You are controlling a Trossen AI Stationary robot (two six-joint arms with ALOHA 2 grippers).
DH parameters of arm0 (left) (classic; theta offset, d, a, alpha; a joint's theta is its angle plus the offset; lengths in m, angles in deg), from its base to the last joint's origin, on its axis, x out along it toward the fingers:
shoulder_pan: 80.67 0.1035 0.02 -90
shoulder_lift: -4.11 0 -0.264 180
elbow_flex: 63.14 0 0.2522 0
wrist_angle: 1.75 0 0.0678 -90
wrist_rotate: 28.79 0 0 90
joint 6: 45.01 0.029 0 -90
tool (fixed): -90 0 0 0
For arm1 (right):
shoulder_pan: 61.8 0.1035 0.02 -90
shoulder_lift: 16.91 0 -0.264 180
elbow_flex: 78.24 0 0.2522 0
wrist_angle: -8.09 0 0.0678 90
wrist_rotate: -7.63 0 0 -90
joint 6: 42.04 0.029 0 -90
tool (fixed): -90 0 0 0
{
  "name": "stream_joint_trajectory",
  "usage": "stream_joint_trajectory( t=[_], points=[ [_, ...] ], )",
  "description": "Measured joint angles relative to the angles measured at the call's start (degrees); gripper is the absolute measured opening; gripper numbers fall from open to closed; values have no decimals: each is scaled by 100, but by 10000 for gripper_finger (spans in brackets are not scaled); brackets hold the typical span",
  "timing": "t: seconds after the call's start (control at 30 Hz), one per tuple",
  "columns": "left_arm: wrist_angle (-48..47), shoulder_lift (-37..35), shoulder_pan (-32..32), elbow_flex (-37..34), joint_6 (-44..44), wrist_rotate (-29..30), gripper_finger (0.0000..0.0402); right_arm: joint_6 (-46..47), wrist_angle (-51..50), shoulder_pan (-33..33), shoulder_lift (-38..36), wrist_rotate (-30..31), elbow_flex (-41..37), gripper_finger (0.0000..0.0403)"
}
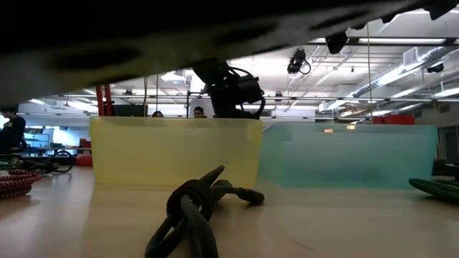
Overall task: Pick & Place USB Port
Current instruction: Put the black charger cable into the yellow bin
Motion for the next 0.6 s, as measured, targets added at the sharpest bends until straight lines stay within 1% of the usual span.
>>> stream_joint_trajectory(
  t=[0.1, 0.23, 0.4, 0.6],
  points=[
    [-34, -2, -13, 0, 92, -134, 136, 43, -3, 0, 107, 0, 0, 136],
    [-77, -2, -31, 0, 413, -26, 119, 45, 47, -5, 208, 0, 0, 136],
    [-72, -6, -124, 0, 637, 397, 113, -40, 123, -7, 243, 0, 0, 136],
    [-105, -324, -90, 2, 597, 430, 113, -26, 125, -7, 243, 0, 0, 136]
  ],
)
